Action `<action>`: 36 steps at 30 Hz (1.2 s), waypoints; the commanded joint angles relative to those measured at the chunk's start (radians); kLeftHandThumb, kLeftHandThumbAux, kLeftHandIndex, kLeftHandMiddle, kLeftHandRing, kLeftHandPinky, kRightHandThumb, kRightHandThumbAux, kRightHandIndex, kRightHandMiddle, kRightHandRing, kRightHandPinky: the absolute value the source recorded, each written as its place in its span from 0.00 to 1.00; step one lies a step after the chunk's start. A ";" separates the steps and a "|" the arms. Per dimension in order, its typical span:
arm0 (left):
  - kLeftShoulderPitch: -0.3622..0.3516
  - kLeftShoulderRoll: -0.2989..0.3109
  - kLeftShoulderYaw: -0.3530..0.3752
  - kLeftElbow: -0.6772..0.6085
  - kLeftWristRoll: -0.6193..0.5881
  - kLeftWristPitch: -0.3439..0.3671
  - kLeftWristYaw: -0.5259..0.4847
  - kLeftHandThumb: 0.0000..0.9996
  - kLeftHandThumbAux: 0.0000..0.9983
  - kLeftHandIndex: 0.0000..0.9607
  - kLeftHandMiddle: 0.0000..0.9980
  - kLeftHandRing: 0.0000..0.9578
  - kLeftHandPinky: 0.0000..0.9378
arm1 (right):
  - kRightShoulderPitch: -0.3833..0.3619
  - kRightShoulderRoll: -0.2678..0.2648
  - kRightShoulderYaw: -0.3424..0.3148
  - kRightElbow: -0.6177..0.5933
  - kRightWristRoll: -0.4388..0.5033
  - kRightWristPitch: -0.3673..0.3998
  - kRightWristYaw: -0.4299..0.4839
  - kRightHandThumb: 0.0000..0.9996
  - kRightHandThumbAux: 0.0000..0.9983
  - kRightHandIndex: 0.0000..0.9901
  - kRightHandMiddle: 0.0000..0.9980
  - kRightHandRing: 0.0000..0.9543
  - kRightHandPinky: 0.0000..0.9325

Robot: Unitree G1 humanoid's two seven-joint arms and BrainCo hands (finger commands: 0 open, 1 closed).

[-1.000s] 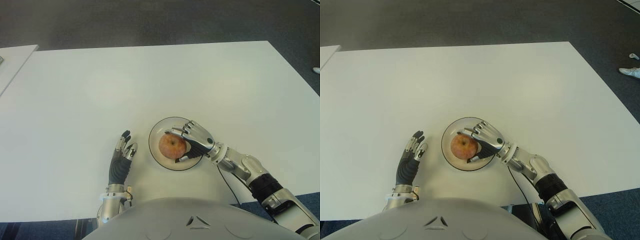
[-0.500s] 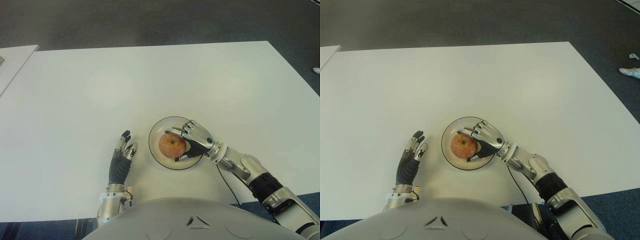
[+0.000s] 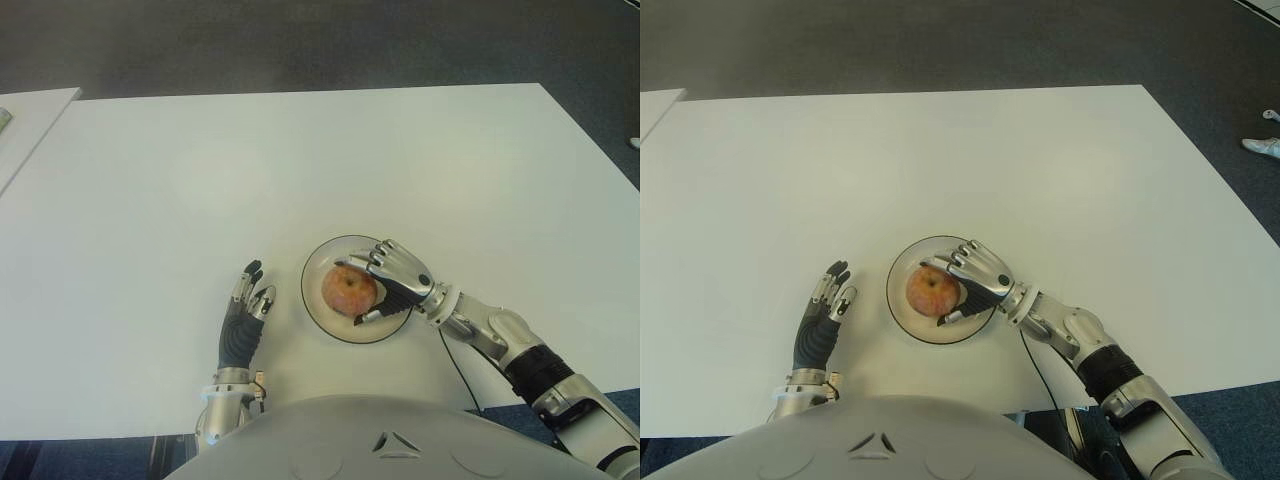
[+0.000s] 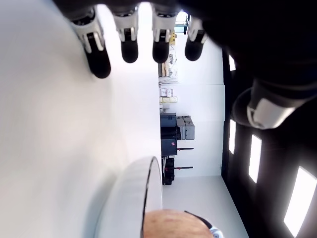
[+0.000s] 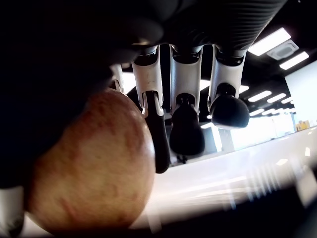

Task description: Put the apples into the plate.

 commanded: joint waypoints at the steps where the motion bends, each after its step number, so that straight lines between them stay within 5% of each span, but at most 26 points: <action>1: -0.003 0.004 0.003 0.031 0.009 0.006 0.011 0.01 0.45 0.02 0.05 0.06 0.09 | 0.032 -0.042 -0.009 -0.035 0.003 0.002 0.054 0.18 0.40 0.22 0.21 0.17 0.16; 13: -0.011 0.005 0.006 0.058 0.013 -0.025 0.009 0.02 0.48 0.02 0.06 0.07 0.10 | 0.064 -0.078 -0.056 -0.133 0.040 -0.008 0.126 0.06 0.30 0.02 0.04 0.01 0.00; 21: -0.018 0.000 0.006 0.066 0.028 -0.039 0.019 0.01 0.48 0.03 0.07 0.09 0.12 | 0.079 -0.078 -0.080 -0.170 0.069 -0.011 0.170 0.09 0.23 0.00 0.00 0.00 0.00; 36: -0.031 0.004 0.008 0.092 0.024 -0.048 0.015 0.00 0.46 0.01 0.06 0.07 0.10 | 0.113 -0.081 -0.148 -0.255 0.273 -0.003 0.385 0.14 0.14 0.00 0.00 0.00 0.00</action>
